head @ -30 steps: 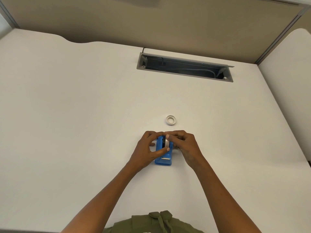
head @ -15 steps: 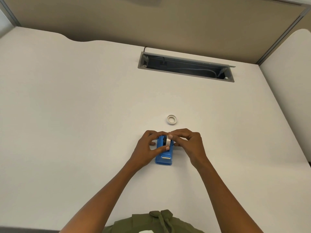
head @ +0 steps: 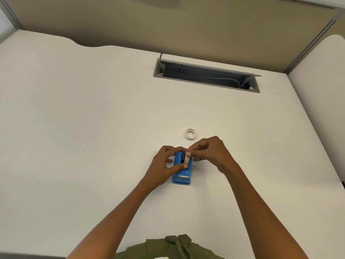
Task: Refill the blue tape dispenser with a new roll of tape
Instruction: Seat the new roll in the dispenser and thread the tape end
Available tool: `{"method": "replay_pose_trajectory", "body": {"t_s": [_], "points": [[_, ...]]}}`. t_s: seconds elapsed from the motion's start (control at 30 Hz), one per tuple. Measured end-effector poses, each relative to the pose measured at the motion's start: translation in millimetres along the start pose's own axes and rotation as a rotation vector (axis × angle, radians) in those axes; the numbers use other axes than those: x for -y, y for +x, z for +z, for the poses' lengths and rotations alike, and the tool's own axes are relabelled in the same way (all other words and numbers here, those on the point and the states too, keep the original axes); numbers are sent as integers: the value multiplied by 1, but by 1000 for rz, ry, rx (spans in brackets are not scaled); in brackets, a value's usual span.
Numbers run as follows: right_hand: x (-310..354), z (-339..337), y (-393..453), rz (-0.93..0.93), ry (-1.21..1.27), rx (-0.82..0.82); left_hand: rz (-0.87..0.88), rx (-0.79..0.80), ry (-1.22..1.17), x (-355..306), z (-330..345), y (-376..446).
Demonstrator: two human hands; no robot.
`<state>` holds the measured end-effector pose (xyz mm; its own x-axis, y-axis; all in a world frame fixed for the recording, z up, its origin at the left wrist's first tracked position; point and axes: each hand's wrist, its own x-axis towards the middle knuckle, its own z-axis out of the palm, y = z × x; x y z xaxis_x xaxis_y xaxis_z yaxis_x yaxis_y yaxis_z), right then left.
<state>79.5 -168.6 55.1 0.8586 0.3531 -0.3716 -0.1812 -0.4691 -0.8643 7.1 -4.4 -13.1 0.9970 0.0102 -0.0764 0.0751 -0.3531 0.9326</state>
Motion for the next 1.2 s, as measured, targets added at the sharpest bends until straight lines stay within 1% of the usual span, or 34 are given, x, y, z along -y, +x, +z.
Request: {"method": "replay_pose_trajectory", "body": {"t_s": [0.13, 0.3, 0.57, 0.8, 0.93, 1.2], "points": [[1, 1, -3, -24, -72, -27, -1, 7, -3, 1, 0, 0], [9, 3, -7, -133, -399, -15, 20, 13, -6, 2, 0, 1], [20, 8, -11, -102, -527, 8, 30, 1, 4, 4, 1, 3], [28, 11, -12, -67, -575, 24, 39, -8, 8, 5, 1, 4], [30, 12, -8, -69, -593, -3, 37, -9, 18, 4, 2, 4], [22, 9, -8, -94, -546, 35, 31, -2, 15, 5, 2, 3]]}}
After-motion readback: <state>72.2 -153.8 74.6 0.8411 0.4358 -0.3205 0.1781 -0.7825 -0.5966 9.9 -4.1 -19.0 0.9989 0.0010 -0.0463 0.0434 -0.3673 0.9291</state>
